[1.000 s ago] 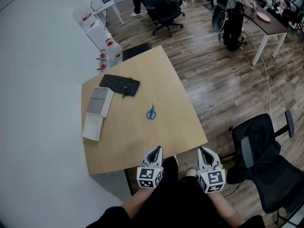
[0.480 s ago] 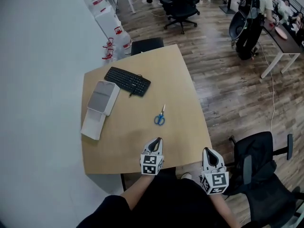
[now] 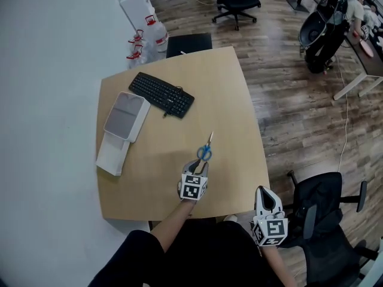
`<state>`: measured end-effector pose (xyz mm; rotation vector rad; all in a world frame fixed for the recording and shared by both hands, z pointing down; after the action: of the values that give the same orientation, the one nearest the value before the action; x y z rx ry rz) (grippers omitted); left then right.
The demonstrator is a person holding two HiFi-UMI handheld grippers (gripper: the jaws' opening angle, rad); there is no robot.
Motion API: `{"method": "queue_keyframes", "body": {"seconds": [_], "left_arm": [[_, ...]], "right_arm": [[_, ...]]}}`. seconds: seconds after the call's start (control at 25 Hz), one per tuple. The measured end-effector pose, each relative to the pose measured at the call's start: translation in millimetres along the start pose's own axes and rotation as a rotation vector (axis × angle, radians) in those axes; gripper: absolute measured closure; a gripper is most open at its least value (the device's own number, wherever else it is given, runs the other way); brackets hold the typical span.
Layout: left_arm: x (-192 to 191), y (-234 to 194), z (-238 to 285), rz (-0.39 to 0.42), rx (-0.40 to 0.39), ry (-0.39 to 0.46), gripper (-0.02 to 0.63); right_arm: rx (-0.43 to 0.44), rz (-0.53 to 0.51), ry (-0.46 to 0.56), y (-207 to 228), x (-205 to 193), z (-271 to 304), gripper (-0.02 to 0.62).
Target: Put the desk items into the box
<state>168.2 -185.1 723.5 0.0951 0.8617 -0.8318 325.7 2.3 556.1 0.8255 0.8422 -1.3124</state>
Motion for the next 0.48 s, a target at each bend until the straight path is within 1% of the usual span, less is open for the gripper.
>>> {"method": "queue_keyframes", "body": {"seconds": [0.2,0.32,0.4,0.48], "left_arm": [[-7.4,-21.7,42.4,-0.005,-0.006,-0.080,0.502],[-18.5,-31.0,67.3,-0.001,-0.004,-0.107,0.500],[-22.6,-35.7,78.4,-0.027,-0.005,-0.129,0.499],[-26.4,-39.0,85.2,-0.074,-0.001,-0.173,0.499]], "right_arm": [[-0.009,0.009,-0.037,-0.3,-2.8,19.1,0.535],[-0.019,0.017,-0.056,2.0,-5.3,25.3,0.535],[-0.027,0.025,-0.066,3.5,-6.0,29.7,0.535],[-0.033,0.032,-0.075,5.2,-6.9,34.0,0.535]]}}
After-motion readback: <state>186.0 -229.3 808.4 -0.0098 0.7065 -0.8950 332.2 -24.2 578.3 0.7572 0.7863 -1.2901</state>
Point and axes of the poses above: the fingertips, and each gripper's own axes: z forward along the fingers, y to its right, x out of its top, the point moved 3 cm from there along -z, backward along the fingers, and after that the axes turned 7 degrees about -z, right-handed, at the moved point
